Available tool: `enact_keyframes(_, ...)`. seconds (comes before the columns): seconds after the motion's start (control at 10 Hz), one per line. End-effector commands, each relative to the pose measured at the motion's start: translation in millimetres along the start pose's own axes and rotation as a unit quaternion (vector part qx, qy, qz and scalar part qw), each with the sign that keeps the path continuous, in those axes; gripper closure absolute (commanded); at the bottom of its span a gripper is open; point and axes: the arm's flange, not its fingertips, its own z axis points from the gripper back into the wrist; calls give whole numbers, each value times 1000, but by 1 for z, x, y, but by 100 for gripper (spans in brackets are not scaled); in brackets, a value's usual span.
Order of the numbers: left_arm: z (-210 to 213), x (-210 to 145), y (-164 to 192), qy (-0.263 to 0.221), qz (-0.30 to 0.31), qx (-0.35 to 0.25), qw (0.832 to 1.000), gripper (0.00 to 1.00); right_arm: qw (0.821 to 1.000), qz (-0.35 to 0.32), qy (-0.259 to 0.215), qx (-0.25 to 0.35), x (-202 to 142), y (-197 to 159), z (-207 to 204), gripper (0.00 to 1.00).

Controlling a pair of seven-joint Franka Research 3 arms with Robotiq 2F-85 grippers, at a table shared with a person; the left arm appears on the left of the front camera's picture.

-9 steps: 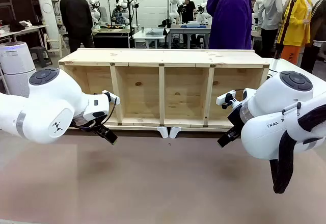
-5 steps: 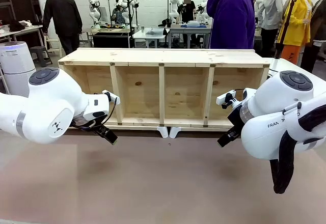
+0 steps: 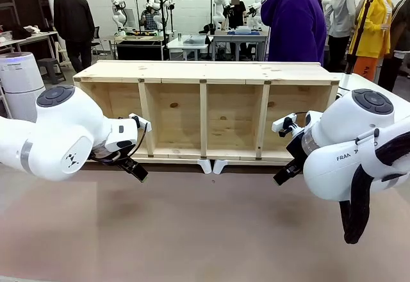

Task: Perform cable management.
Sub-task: When the cord part of the Power Cable appears at the lower middle area of the table and stops, grasp the cord part of the Power Cable.

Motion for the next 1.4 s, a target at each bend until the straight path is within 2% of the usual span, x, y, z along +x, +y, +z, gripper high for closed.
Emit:
enact_keyframes(0.0,15,-1,3,-3,8,6,1000,0,1000,-17,7,-17,-3,-1,9,0)
enact_keyframes(0.4,92,-37,4,-37,27,54,997,0,995,-59,2,-74,-36,7,78,0)
enact_keyframes(0.7,142,-79,-4,-55,23,50,997,0,990,-82,1,-118,-65,23,127,0)
enact_keyframes(0.9,160,-105,-9,-46,35,56,997,0,985,-101,-14,-139,-85,35,152,0)
enact_keyframes(1.1,175,-140,-18,-48,74,69,994,0,977,-129,-28,-167,-112,47,175,0)
enact_keyframes(1.3,185,-170,-23,-66,101,83,989,0,969,-158,-39,-185,-135,52,186,0)
